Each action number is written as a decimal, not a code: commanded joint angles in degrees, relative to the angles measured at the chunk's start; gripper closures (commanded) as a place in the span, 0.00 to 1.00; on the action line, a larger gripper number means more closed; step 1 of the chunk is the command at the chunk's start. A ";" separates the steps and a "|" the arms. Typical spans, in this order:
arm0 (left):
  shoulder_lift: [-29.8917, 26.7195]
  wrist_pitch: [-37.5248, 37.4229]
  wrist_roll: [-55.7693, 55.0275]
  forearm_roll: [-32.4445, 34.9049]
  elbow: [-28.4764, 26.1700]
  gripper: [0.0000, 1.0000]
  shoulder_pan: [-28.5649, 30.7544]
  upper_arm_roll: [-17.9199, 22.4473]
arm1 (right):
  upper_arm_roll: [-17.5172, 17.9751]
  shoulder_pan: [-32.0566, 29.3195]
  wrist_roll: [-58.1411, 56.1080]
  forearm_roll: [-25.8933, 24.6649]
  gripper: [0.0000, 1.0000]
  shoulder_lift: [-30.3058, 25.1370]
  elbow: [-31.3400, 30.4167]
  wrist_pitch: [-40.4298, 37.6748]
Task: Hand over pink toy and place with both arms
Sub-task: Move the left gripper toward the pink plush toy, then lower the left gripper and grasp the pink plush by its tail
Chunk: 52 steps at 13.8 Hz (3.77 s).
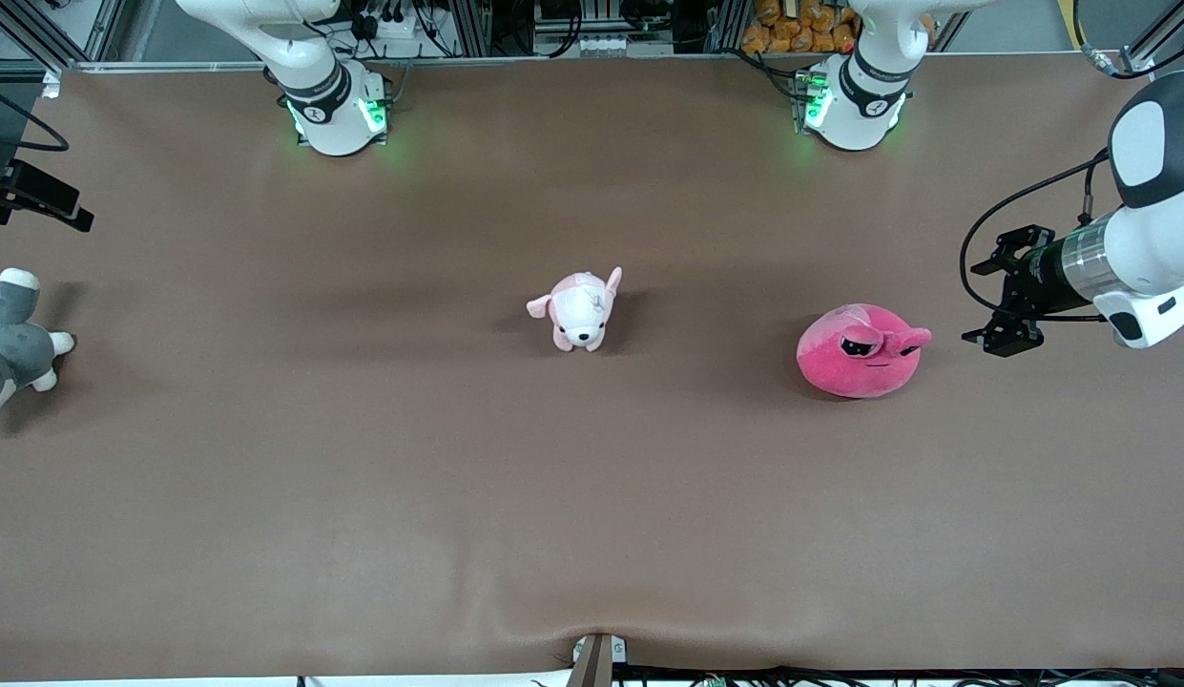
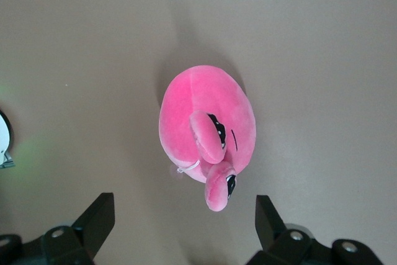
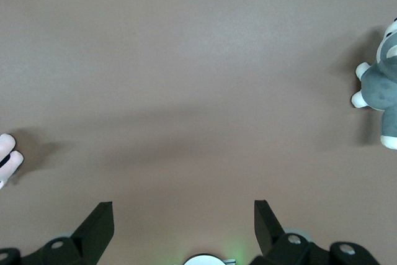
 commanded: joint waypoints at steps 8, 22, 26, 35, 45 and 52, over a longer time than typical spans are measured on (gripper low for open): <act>3.37 -1.17 -6.47 -3.08 1.62 0.00 1.26 0.05 | 0.98 -0.45 -1.23 -0.42 0.00 -0.46 -0.77 0.09; 9.26 1.11 -7.79 -6.96 1.19 0.00 1.44 0.05 | 0.72 -2.64 -4.12 -0.51 0.00 -0.37 -0.68 0.18; 11.72 2.25 -7.79 -6.96 0.75 0.00 1.71 0.05 | 0.81 -2.65 -4.22 -0.59 0.00 -0.28 -0.68 0.36; 13.57 2.87 -7.70 -6.96 0.75 0.00 3.29 0.05 | 0.98 -2.21 -3.61 -0.51 0.00 -0.28 -0.50 0.36; 14.27 5.42 -7.62 -6.96 -1.28 0.04 3.29 0.05 | 0.89 -2.65 -3.96 -0.51 0.00 -0.28 -0.77 0.62; 13.83 4.63 -7.79 -9.86 -1.28 0.50 2.68 -0.13 | 0.72 -2.82 -4.31 -0.51 0.00 -0.28 -0.85 0.62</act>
